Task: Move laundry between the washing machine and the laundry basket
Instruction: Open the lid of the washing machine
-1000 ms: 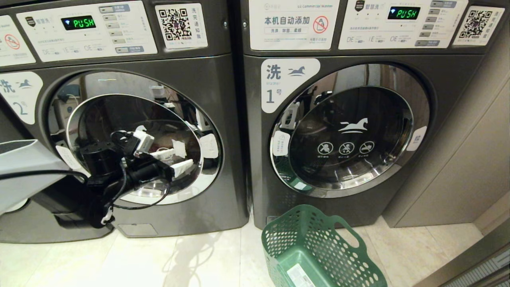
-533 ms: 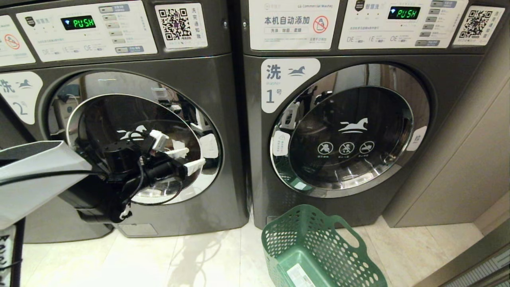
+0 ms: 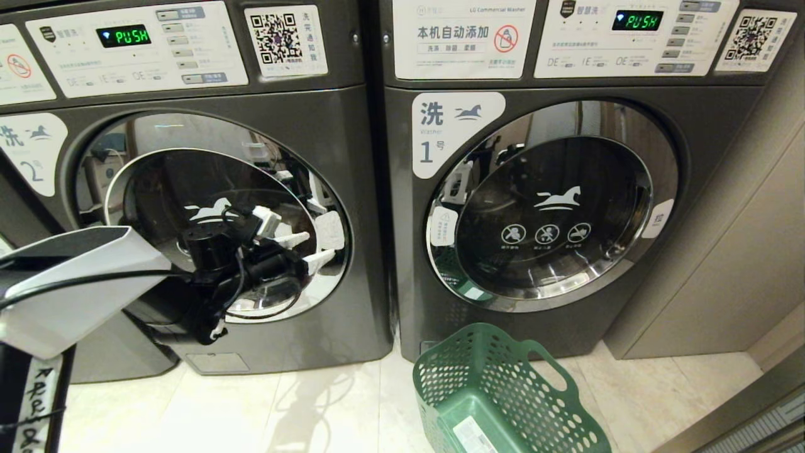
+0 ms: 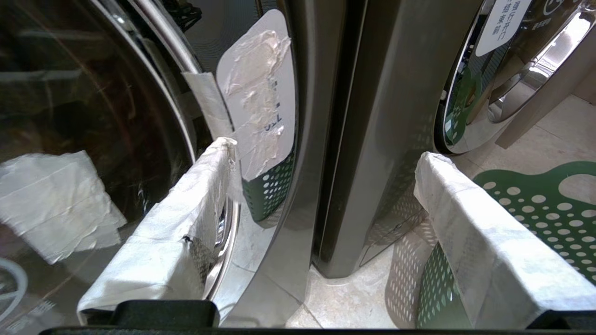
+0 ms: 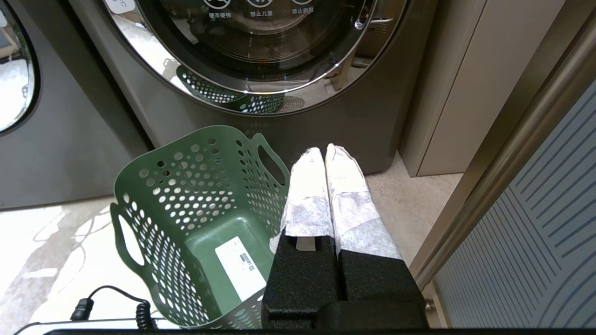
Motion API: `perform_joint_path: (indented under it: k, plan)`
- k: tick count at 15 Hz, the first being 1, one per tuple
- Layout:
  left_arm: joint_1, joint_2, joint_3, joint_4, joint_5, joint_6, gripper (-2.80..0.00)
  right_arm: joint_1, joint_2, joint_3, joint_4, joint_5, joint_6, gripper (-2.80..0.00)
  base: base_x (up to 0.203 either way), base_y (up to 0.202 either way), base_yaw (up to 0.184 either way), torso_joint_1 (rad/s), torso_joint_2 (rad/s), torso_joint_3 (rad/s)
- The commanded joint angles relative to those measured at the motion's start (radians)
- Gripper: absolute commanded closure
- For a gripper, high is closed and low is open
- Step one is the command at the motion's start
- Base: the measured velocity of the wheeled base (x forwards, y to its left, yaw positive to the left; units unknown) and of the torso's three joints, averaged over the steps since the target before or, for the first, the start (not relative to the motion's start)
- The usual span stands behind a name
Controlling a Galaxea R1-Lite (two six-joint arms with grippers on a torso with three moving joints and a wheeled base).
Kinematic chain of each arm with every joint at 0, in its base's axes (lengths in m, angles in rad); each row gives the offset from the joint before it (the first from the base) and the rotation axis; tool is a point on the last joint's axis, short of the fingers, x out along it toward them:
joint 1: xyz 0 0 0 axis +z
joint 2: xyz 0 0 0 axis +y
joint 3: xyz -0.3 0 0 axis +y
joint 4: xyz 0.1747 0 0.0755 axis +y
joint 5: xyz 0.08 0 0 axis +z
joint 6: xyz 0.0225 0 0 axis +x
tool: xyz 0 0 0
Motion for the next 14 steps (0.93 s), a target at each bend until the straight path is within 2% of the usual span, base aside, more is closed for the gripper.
perform_joint_path:
  k: [1, 14]
  plan:
    - [-0.003, 0.032, -0.048, -0.006, 0.005, 0.000, -2.80, 0.000, 0.002, 0.000, 0.000, 0.000, 0.001, 0.00, 0.000, 0.000, 0.000, 0.000, 0.00, 0.000]
    - [-0.011, 0.124, -0.201, 0.056, 0.036, -0.003, -2.80, 0.000, 0.002, 0.000, 0.000, 0.000, 0.001, 0.00, 0.000, 0.000, 0.000, 0.000, 0.00, 0.000]
